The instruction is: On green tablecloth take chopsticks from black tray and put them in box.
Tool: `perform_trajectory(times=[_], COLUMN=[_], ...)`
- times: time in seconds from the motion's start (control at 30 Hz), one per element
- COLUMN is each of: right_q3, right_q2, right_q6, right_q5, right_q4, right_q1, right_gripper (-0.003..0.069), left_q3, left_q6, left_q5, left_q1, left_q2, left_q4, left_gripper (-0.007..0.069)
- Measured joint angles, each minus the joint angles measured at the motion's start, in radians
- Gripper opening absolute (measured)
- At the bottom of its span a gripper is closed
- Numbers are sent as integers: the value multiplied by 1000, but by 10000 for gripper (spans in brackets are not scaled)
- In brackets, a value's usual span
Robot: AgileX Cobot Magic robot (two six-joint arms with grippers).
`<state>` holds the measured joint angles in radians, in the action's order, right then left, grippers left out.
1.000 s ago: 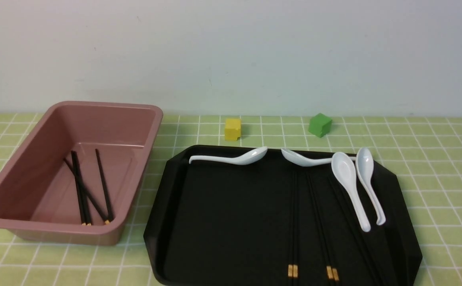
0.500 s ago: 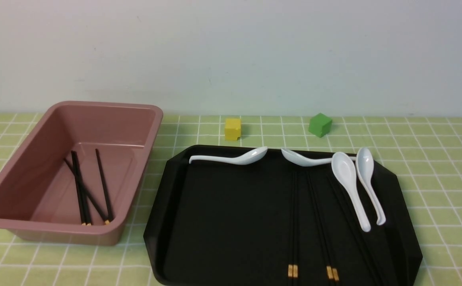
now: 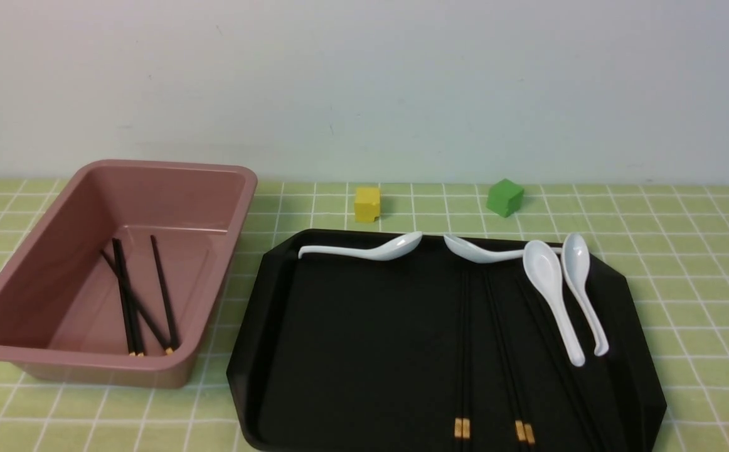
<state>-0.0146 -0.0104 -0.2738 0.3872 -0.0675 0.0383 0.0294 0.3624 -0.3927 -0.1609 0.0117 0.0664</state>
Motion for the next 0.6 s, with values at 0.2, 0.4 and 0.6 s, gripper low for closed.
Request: perform_trajectory(times=[0.2, 0.4, 0.6], right_q3=[0, 0, 0], right_q2=[0, 0, 0], right_q6=[0, 0, 0], right_q5=[0, 0, 0], right_q4=[0, 0, 0], right_q1=[0, 0, 0], right_gripper=[240, 240, 240], left_q3=[0, 0, 0], left_q6=[0, 0, 0], left_q5=[0, 0, 0], left_q1=[0, 0, 0], left_q2=[0, 0, 0], left_q4=[0, 0, 0], left_gripper=[6, 12, 20])
